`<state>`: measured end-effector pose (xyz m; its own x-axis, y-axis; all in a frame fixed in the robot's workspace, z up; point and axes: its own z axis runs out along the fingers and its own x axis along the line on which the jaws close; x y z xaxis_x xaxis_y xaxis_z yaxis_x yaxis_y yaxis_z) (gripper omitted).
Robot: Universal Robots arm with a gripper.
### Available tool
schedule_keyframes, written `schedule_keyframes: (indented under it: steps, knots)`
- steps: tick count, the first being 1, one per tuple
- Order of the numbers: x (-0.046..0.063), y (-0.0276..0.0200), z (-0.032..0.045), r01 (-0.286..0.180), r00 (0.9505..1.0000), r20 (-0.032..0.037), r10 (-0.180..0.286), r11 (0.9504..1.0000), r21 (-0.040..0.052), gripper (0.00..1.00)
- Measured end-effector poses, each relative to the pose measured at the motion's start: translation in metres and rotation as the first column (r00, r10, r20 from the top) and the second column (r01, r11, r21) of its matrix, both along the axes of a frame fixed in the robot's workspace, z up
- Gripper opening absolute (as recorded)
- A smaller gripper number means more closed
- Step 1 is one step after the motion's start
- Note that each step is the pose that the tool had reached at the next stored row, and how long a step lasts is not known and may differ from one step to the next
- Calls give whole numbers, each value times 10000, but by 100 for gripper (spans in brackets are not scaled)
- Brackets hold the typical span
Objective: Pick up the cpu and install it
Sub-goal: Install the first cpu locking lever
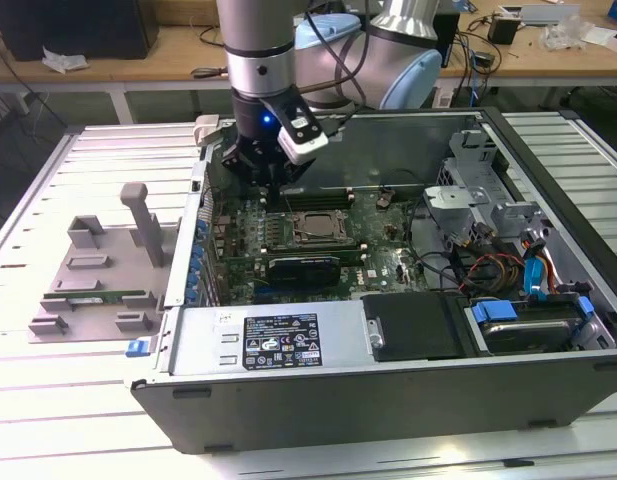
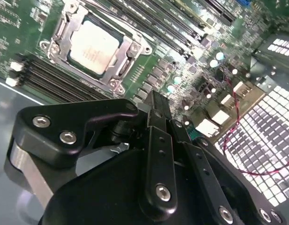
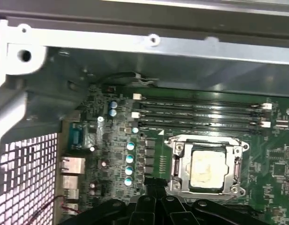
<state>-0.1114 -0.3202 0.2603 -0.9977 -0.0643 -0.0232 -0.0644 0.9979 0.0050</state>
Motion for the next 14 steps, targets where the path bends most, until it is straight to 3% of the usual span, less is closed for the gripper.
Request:
schedule_keyframes:
  steps: [1, 3, 4, 6, 7, 8, 9, 10, 13, 14]
  knots:
    - [-14, 0, 0, -3, 10000, 14, 3, 9997, 250, 11]
    - [-29, 0, 0, -2, 10000, 31, 0, 9981, 609, 11]
    - [-40, 0, 0, -2, 10000, 43, -2, 9959, 904, 11]
    - [-53, 0, 0, -3, 10000, 59, -4, 9919, 1271, 11]
    - [-60, 0, 0, -5, 10000, 69, -5, 9889, 1487, 11]
    - [-64, 0, 0, -7, 10000, 74, -6, 9865, 1636, 11]
    - [-70, 0, 0, -8, 10000, 85, -9, 9814, 1922, 11]
    - [-71, 0, 0, -9, 10000, 87, -10, 9781, 2081, 11]
    - [-71, 0, 0, -8, 10000, 87, -10, 9780, 2088, 11]
    - [-71, -1, -4, -11, 10000, 85, -8, 9765, 2155, 11]
